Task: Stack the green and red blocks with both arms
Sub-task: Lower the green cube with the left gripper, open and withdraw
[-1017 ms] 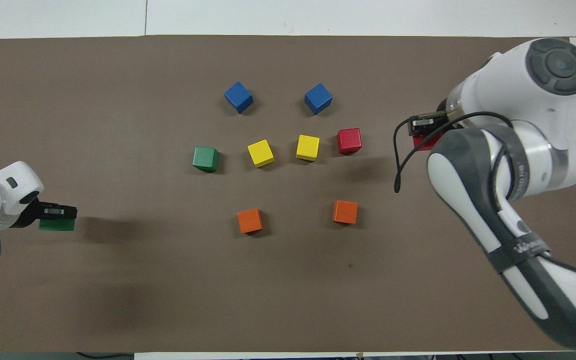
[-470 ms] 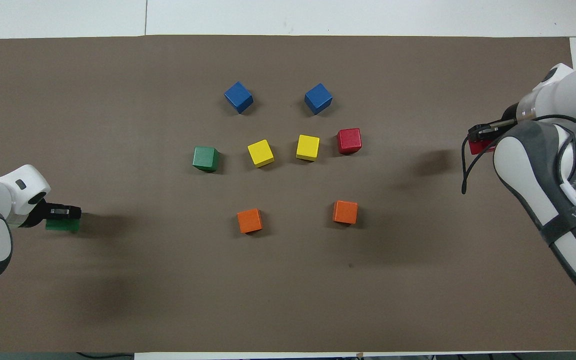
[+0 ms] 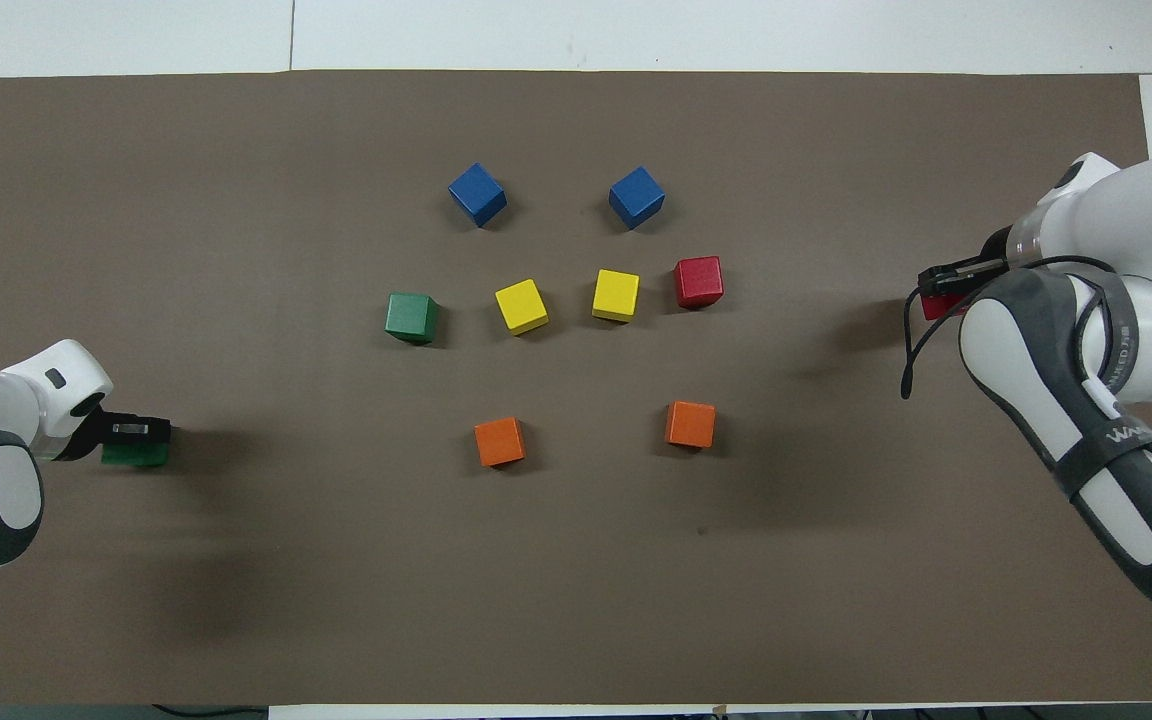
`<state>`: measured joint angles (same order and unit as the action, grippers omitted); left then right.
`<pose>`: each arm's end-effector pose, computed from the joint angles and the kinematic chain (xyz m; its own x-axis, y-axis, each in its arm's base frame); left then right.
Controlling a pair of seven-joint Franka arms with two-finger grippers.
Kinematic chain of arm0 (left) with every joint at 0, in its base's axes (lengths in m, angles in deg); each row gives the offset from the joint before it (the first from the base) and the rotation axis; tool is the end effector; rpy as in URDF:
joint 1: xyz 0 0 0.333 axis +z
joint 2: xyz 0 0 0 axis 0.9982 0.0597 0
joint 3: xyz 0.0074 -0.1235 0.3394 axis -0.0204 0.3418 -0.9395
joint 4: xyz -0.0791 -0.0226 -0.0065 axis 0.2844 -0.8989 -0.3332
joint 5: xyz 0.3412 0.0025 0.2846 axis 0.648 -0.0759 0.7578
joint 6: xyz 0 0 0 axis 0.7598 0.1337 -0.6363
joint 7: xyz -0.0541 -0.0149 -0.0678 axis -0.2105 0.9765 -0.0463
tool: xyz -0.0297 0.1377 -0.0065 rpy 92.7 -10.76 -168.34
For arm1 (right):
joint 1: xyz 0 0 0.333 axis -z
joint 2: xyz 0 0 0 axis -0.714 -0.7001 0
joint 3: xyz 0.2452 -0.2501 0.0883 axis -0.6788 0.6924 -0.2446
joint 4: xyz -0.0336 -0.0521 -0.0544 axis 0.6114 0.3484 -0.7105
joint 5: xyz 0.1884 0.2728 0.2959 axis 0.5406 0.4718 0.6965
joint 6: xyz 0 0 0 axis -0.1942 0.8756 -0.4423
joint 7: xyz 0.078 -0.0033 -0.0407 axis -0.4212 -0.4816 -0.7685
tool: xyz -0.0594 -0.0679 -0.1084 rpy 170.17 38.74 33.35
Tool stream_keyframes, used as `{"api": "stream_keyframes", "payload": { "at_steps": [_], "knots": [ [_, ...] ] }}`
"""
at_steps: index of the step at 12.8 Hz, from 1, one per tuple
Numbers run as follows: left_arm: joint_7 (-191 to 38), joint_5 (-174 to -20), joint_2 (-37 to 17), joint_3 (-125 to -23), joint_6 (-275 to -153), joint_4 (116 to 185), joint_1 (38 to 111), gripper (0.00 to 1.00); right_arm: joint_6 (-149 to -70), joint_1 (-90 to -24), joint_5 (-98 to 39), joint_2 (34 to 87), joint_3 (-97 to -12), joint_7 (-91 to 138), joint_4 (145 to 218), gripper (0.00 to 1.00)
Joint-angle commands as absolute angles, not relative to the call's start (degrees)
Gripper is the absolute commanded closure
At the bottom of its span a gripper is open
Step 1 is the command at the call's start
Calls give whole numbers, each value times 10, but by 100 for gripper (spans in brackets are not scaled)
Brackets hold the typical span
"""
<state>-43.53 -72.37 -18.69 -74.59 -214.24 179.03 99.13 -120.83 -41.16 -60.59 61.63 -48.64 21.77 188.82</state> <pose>0.5172 0.0952 0.2746 0.9925 -0.1218 -0.0087 -0.1217 -0.9925 0.0072 0.6690 -0.0350 0.3435 0.9897 0.1286 0.0625 0.1280 -0.9917 0.0133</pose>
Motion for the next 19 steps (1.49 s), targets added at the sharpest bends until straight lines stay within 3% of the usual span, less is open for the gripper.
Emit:
{"api": "stream_keyframes", "payload": {
  "at_steps": [1, 2, 3, 4, 9, 13, 19],
  "knots": [
    [-426, -722, -190, -742, -2161, 1800, 998, 100, -1228, -405, -597, 609, -491, 211, 1896, 100],
    [-425, -722, -190, -742, -2161, 1800, 998, 100, -1239, -405, -597, 606, -491, 211, 1898, 100],
    [-417, -722, -189, -742, -2162, 1800, 998, 70, -1245, -404, -597, 606, -491, 211, 1904, 100],
    [-408, -722, -190, -742, -2162, 1800, 997, 1, -1248, -405, -597, 603, -491, 213, 1904, 100],
    [-368, -721, -179, -742, -2107, 1743, 995, 0, -1258, -404, -597, 591, -491, 215, 1905, 100],
    [-366, -721, -176, -740, -1976, 1624, 981, 0, -1272, -404, -597, 578, -491, 215, 1906, 100],
    [-527, -722, -147, -740, -1890, 1491, 838, 0, -1272, -405, -596, 577, -491, 223, 1908, 100]
  ]
}}
